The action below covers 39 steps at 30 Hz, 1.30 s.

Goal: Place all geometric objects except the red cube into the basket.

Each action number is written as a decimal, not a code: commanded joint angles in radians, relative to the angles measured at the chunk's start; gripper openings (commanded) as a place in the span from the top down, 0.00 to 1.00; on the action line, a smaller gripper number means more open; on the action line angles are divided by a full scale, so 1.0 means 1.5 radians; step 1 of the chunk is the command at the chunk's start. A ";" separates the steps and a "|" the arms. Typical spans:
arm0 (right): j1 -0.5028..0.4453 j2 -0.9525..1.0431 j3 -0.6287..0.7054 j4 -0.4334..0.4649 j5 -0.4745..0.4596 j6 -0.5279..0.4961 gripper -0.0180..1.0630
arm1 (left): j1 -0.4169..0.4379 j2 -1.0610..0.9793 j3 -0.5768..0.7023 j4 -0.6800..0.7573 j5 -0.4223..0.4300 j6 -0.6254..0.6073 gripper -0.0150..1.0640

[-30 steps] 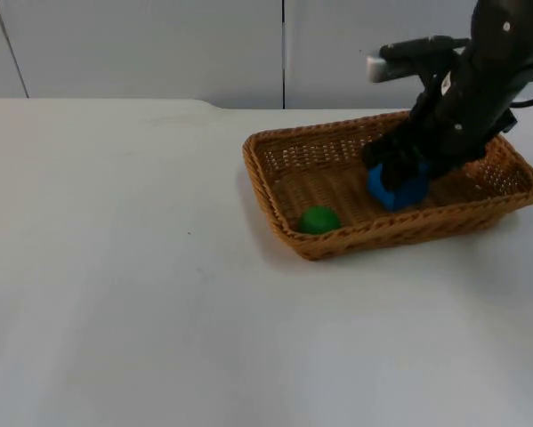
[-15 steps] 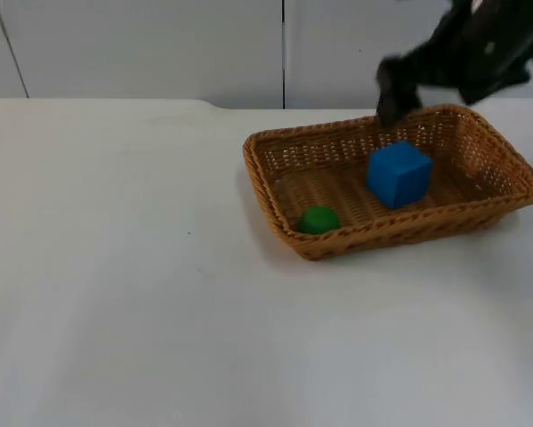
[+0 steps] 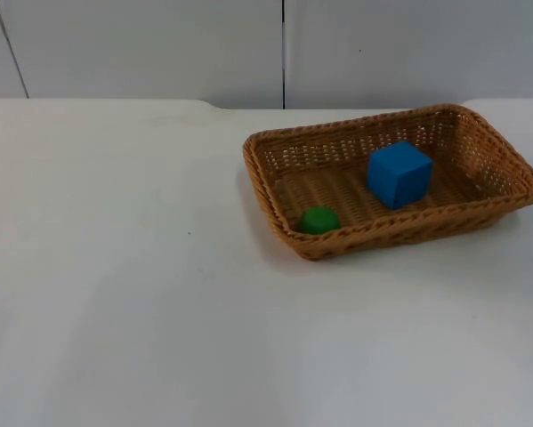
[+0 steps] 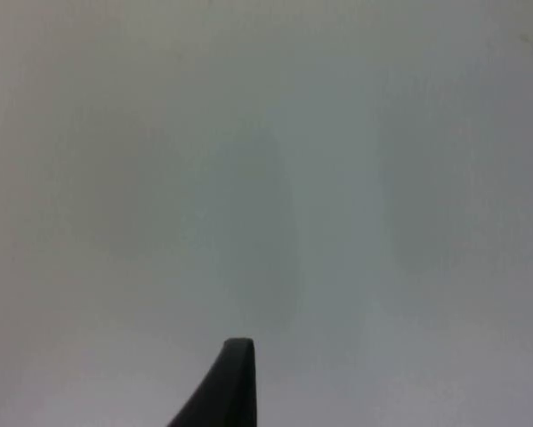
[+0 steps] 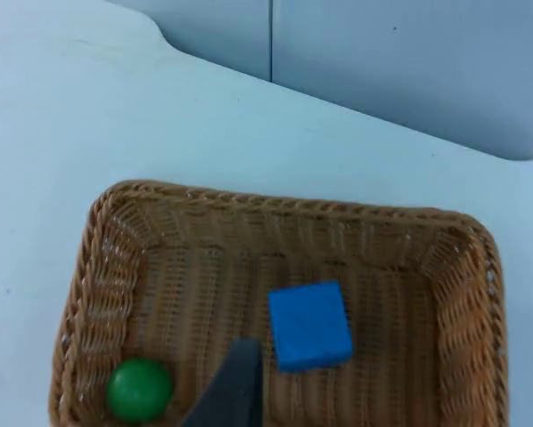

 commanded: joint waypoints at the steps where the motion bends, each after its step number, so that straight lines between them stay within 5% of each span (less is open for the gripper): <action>1: -0.002 -0.065 0.052 -0.001 0.000 -0.004 0.15 | 0.003 -0.030 0.002 0.001 -0.006 0.003 0.01; 21: -0.002 -0.648 0.454 0.005 0.005 -0.004 0.15 | 0.003 -0.438 0.002 0.000 0.049 0.003 0.01; 39: -0.002 -0.975 0.513 -0.004 0.181 -0.004 0.15 | 0.003 -0.596 0.095 0.038 0.121 -0.009 0.01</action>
